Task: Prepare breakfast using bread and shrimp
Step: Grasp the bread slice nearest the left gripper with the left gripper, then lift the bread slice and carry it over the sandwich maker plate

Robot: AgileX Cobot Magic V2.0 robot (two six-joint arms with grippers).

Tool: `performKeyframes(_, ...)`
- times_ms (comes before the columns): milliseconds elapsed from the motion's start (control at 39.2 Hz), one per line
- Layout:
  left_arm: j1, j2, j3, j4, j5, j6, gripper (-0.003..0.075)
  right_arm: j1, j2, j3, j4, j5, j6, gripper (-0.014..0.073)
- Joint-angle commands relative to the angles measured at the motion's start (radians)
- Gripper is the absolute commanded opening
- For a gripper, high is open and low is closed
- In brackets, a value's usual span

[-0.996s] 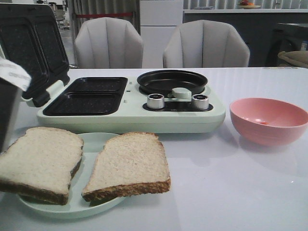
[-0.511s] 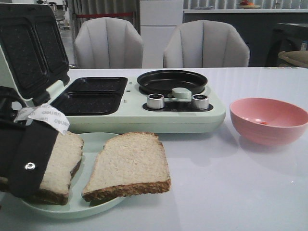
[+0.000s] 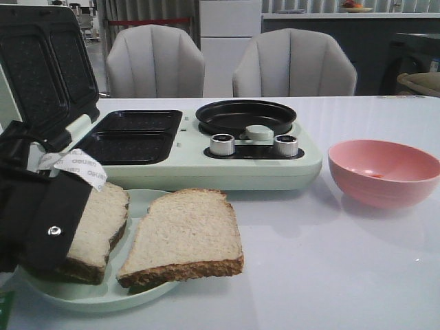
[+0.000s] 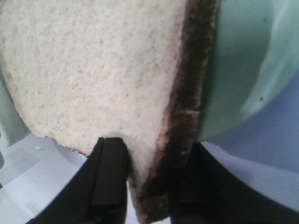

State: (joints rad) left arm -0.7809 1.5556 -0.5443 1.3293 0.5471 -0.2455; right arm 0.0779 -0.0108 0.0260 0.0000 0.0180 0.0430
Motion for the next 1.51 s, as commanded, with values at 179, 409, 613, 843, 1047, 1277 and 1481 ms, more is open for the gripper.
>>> performKeyframes(179, -0.032, -0.108, -0.020, 0.010, 0.039, -0.013, 0.0115, -0.007, -0.021, -0.016, -0.013, -0.077, -0.003, 0.0153)
performKeyframes(409, -0.048, -0.268, -0.028, -0.008, 0.044, -0.013, 0.0114, -0.007, -0.021, -0.016, -0.013, -0.077, -0.003, 0.0153)
performKeyframes(613, 0.014, -0.339, -0.087, 0.071, 0.027, -0.013, 0.0114, -0.007, -0.021, -0.016, -0.013, -0.077, -0.003, 0.0153)
performKeyframes(843, 0.155, -0.339, -0.188, 0.157, -0.119, -0.013, 0.0114, -0.007, -0.021, -0.016, -0.013, -0.077, -0.003, 0.0153)
performKeyframes(1047, 0.224, -0.273, -0.307, 0.203, -0.220, -0.013, 0.0114, -0.007, -0.021, -0.016, -0.013, -0.077, -0.003, 0.0153)
performKeyframes(1277, 0.290, -0.097, -0.491, 0.198, -0.222, -0.013, 0.0114, -0.007, -0.021, -0.016, -0.013, -0.077, -0.003, 0.0153)
performKeyframes(1481, 0.344, 0.085, -0.645, 0.197, -0.245, -0.013, 0.0114, -0.007, -0.021, -0.016, -0.013, -0.077, -0.003, 0.0153)
